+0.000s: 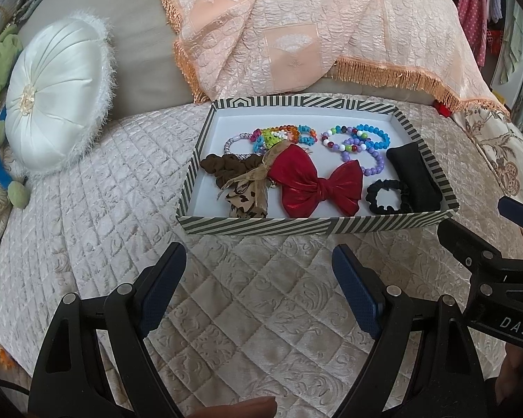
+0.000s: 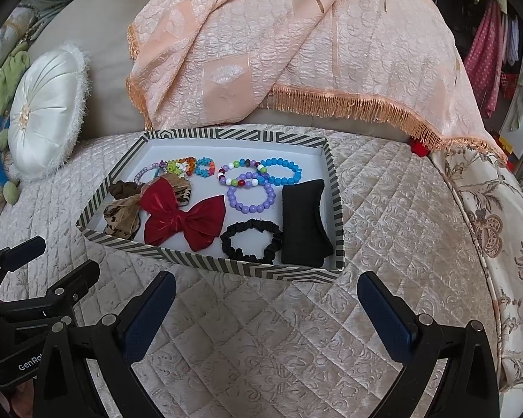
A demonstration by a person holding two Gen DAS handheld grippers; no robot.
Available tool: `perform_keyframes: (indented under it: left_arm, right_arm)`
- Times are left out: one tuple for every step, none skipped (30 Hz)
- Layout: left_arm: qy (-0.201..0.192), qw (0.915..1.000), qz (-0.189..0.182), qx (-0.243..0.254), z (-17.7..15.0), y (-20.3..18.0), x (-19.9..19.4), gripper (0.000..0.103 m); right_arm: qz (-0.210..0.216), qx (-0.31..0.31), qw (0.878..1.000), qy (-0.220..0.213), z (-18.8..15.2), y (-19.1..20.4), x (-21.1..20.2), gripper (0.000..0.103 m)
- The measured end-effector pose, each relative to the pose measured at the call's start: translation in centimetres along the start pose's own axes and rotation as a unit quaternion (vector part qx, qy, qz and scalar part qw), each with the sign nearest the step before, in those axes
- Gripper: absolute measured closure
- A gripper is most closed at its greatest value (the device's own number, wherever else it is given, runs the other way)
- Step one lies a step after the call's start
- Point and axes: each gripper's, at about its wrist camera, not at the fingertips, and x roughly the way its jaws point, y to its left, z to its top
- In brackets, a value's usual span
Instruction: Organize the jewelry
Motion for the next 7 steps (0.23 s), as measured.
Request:
perform_keyframes:
  left_arm:
    - [0.000,1.0000,0.000,0.000,-0.01,0.00,0.00,0.017]
    - [-0.001,1.0000,-0.002,-0.001,-0.01,0.02,-0.05,0.017]
    - [-0.006,1.0000,-0.003,-0.003,-0.01,0.11,-0.18,0.017]
    - [-0.012,0.9999,-0.003,-0.007,0.01,0.24,-0.38,0.017]
    - [-0.015,0.9998,-0.003,-0.010,0.04,0.33,-0.49,0.017]
    - [-0.016,0.9998,-0.003,-0.012,0.10,0.45,-0.56,0.017]
    - [-0.016,0.9998,-0.004,-0.014,0.10,0.49,-0.55,0.017]
  right_arm:
    - [0.000,0.001,1.000,0.000,-0.01,0.03,0.00,0.000]
    - [0.000,0.000,1.000,0.000,0.00,-0.02,0.01,0.000]
    - [0.000,0.001,1.000,0.000,0.00,0.01,0.00,0.000]
    - [0.000,0.001,1.000,0.000,-0.01,0.04,0.01,0.000]
    - [0.000,0.001,1.000,0.000,0.00,0.01,0.00,0.000]
    - [0.000,0.002,1.000,0.000,0.02,0.03,-0.03,0.000]
    - [-0.001,0.002,1.000,-0.001,0.05,-0.02,-0.07,0.000]
